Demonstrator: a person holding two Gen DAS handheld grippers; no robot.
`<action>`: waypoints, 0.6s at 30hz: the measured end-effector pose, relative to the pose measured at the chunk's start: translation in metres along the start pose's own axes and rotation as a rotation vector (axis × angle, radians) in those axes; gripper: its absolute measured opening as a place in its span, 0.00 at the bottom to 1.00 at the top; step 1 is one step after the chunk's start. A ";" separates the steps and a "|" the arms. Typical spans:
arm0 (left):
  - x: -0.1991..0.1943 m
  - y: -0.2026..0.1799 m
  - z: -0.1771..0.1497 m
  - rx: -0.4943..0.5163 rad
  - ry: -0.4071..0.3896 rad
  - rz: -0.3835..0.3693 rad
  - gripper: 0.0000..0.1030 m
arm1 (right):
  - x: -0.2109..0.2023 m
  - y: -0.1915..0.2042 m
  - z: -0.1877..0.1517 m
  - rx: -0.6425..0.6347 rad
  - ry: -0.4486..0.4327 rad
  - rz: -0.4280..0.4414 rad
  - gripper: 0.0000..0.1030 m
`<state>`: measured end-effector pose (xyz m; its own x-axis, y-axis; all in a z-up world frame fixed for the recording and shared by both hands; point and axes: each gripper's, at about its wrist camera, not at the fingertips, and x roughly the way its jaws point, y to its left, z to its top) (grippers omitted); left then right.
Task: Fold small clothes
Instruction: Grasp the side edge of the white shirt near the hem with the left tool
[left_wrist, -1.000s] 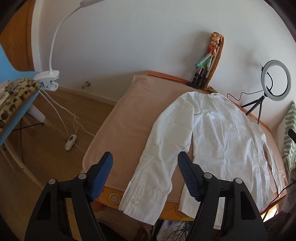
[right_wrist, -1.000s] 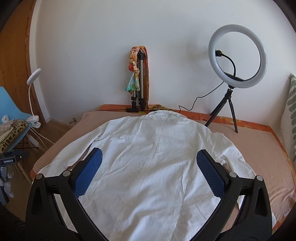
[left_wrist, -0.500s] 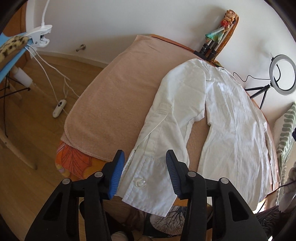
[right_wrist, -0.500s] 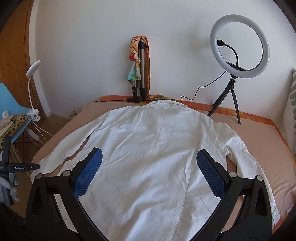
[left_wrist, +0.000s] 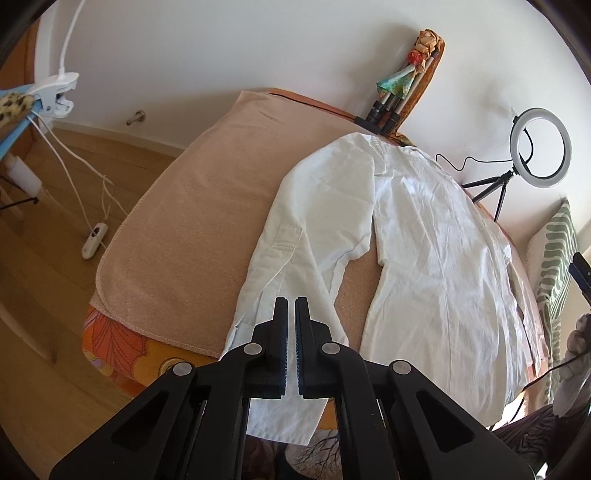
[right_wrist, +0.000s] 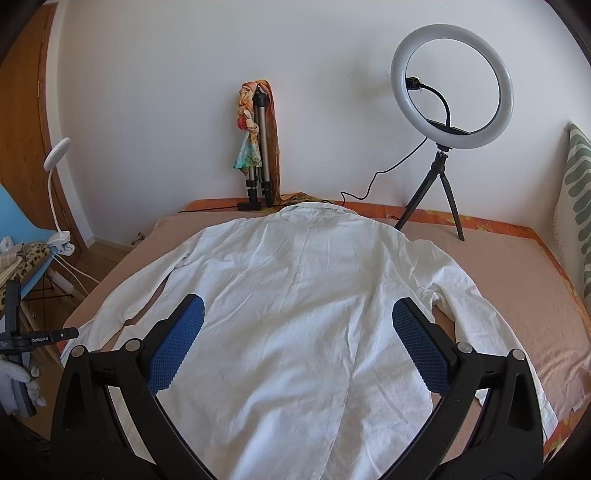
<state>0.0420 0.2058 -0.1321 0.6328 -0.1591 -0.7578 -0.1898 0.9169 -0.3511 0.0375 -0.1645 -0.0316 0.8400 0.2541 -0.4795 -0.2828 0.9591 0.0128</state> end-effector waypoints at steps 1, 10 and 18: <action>0.000 0.001 0.000 -0.006 0.000 0.007 0.02 | 0.000 0.000 0.000 0.001 0.000 0.000 1.00; 0.014 0.003 -0.006 0.039 0.062 0.101 0.54 | 0.001 0.006 -0.001 -0.006 0.008 0.013 1.00; 0.012 -0.002 -0.004 0.070 0.029 0.065 0.05 | -0.001 0.007 -0.003 -0.008 0.001 0.015 1.00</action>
<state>0.0467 0.2008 -0.1425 0.5986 -0.1078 -0.7937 -0.1761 0.9489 -0.2617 0.0334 -0.1588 -0.0332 0.8352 0.2679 -0.4803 -0.2989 0.9542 0.0124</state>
